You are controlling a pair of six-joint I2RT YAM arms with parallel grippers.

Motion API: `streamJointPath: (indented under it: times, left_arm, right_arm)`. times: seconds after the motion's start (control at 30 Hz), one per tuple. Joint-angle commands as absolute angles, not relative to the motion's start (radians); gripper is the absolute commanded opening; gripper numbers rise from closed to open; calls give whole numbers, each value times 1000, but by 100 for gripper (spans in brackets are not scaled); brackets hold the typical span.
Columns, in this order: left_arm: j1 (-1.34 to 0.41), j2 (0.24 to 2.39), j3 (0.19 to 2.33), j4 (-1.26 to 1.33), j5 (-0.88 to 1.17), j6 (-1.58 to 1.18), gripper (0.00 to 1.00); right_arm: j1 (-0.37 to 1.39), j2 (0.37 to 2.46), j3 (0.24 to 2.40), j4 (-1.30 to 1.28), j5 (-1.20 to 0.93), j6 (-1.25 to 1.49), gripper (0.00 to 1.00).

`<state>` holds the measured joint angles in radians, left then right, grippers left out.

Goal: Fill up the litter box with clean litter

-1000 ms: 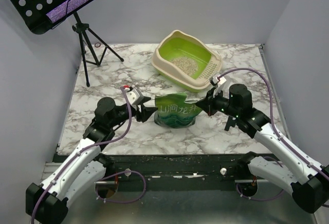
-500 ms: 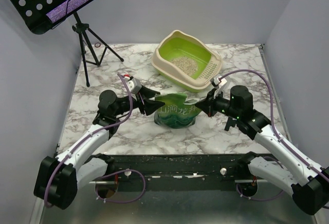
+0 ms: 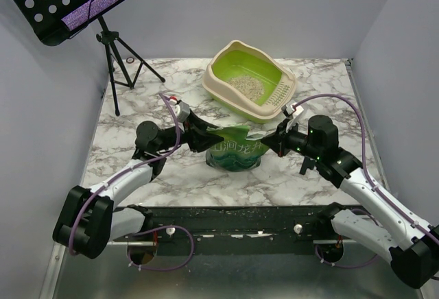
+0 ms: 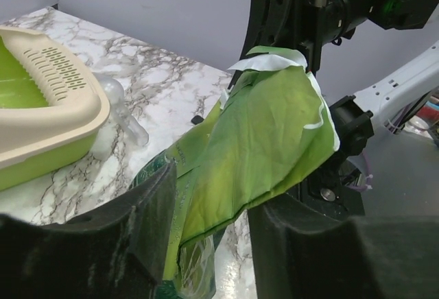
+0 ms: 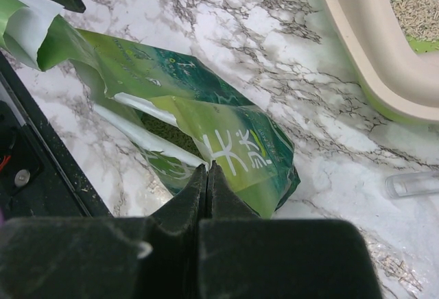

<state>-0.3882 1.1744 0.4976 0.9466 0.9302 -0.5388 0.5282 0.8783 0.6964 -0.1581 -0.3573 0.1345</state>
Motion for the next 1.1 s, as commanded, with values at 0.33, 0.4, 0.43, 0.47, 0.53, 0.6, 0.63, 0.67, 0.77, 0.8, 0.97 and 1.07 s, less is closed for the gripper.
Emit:
streamJointPath:
  times: [0.33,0.4,0.43,0.47,0.53,0.6,0.63,0.67,0.77,0.8,0.97,1.07]
  left_arm:
    - [-407,1210,446,1017,905,-494,18]
    - [-408,1215,449,1028,897,-494,9]
    - [-408,1216,449,1038,897,-497,7]
    - [-411,1216,449,1052,890,-503,3]
    - [-416,1209,443,1069,881,-506,0]
    - [-416,1184,440,1068,873,-500,0]
    - [-416,1169,442,1060,871,-497,0]
    - [-416,1151,443,1040,877,-491,0]
    - [-408,1079,474,857,881,-390,0]
    - [-407,1034,494,762,873,-346,0]
    - [-402,928,537,477,838,-219,0]
    - [-397,873,526,410,805,-196,0]
  right_arm:
    - [526,851,700,-124,-345,158,0]
    - [526,847,698,-127,-345,163,0]
    - [526,848,696,-127,-348,166,0]
    - [526,848,696,-129,-351,169,0]
    - [526,848,695,-126,-362,173,0]
    - [526,853,696,-127,-373,178,0]
    - [526,856,696,-124,-376,182,0]
    - [526,862,696,-124,-376,186,0]
    - [526,864,696,-121,-367,190,15]
    - [526,861,696,-123,-365,190,23]
    - [526,848,658,-71,-393,178,54]
    - [526,839,618,-11,-428,169,60]
